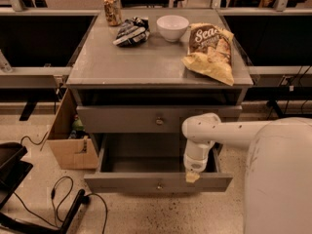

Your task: Open middle drawer

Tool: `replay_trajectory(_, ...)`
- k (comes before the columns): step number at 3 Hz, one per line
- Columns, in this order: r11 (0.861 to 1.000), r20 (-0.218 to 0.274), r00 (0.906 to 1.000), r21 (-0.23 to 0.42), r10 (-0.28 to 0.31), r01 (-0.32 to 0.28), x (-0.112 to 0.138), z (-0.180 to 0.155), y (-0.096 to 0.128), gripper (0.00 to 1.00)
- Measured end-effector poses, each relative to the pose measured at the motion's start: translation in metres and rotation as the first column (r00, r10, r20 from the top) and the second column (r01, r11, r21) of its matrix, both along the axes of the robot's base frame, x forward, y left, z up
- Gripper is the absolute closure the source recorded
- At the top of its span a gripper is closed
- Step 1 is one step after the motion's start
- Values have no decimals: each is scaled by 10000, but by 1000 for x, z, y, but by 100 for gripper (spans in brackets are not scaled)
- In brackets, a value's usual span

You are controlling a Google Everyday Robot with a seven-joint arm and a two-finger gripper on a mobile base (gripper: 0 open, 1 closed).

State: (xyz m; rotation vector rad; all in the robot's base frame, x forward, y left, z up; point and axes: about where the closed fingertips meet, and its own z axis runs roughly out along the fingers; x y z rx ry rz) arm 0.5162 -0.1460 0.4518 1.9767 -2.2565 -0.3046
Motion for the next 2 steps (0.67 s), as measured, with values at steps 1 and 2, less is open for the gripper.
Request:
replay_trajectory(1,10000,0,10000,0,0,0,2,-1,1,100)
replay_trajectory(2,10000,-125,9999,7,12,-11,-4,1,1,100)
